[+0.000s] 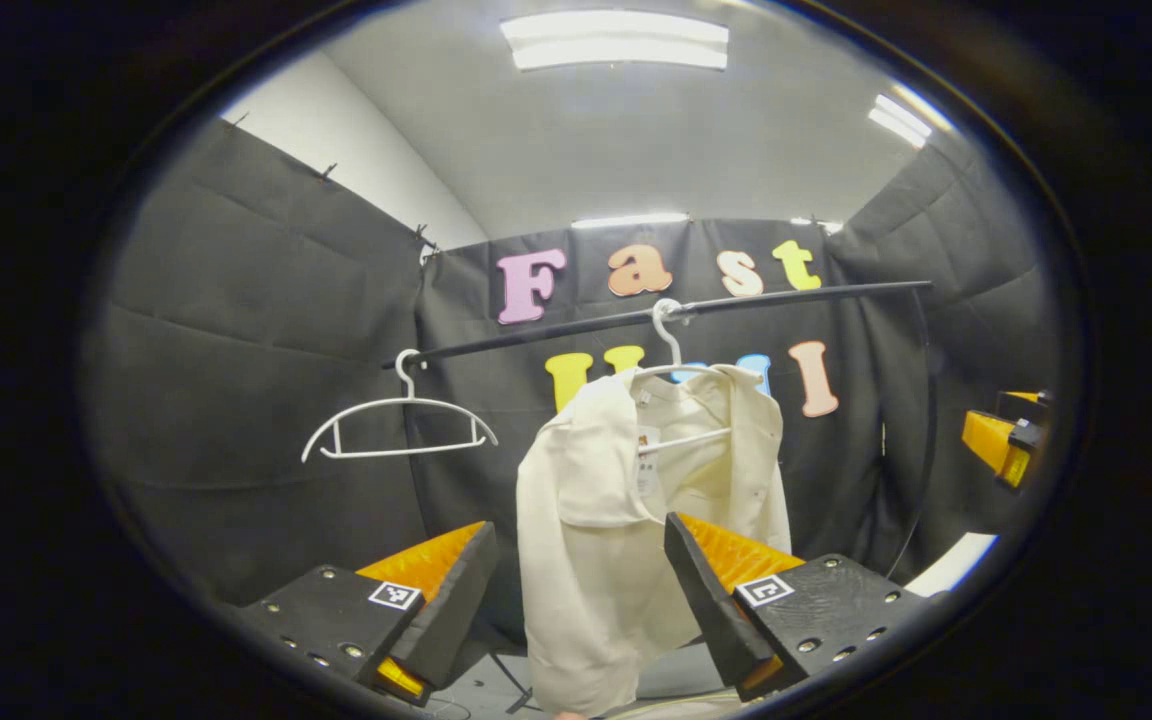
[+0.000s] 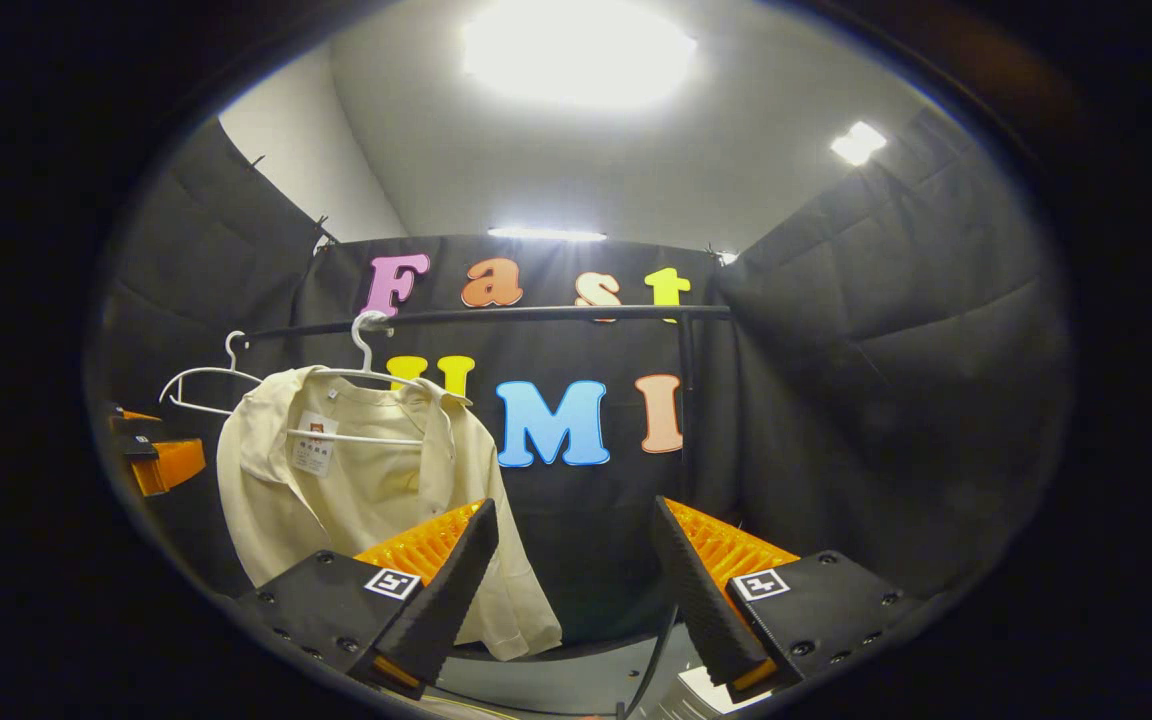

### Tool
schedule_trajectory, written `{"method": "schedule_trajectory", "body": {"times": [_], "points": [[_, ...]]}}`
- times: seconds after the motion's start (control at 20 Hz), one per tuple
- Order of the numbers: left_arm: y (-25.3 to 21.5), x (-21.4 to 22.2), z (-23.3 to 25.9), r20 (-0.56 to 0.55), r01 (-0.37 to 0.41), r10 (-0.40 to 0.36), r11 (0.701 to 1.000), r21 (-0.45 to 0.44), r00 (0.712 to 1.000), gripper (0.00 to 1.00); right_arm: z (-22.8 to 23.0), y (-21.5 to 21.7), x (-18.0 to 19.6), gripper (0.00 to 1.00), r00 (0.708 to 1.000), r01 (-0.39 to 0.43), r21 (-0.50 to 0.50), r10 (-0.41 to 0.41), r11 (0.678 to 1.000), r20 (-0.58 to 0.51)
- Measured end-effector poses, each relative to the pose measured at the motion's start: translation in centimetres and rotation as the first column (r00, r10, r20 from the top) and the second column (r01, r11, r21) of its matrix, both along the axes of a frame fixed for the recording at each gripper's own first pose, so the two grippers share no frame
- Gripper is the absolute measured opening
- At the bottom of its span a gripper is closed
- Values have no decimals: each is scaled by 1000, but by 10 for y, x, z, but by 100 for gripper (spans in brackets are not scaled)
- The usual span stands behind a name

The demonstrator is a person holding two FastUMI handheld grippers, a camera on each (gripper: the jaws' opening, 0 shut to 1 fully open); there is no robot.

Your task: Grasp the clothes on the hanger with both hands and then place them into the laundry hamper below.

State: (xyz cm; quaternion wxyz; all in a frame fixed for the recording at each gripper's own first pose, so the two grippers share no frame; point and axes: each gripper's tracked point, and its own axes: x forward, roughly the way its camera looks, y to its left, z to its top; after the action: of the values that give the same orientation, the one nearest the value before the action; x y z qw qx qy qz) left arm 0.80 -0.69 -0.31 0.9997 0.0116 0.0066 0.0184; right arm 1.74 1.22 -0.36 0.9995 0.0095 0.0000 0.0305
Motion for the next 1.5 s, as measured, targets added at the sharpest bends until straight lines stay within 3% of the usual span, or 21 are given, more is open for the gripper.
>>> {"method": "schedule_trajectory", "body": {"times": [0.6,1.15,1.5], "points": [[-5,24,5,13,-47,47,999,19,999,100,0,26,33,98,996,-87,17,87,996,5],[-11,79,8,10,-95,94,995,22,995,100,11,90,94,97,967,-254,42,253,966,29],[-12,113,-10,-45,-136,138,990,42,989,100,0,132,145,97,952,-307,44,307,951,20]]}}
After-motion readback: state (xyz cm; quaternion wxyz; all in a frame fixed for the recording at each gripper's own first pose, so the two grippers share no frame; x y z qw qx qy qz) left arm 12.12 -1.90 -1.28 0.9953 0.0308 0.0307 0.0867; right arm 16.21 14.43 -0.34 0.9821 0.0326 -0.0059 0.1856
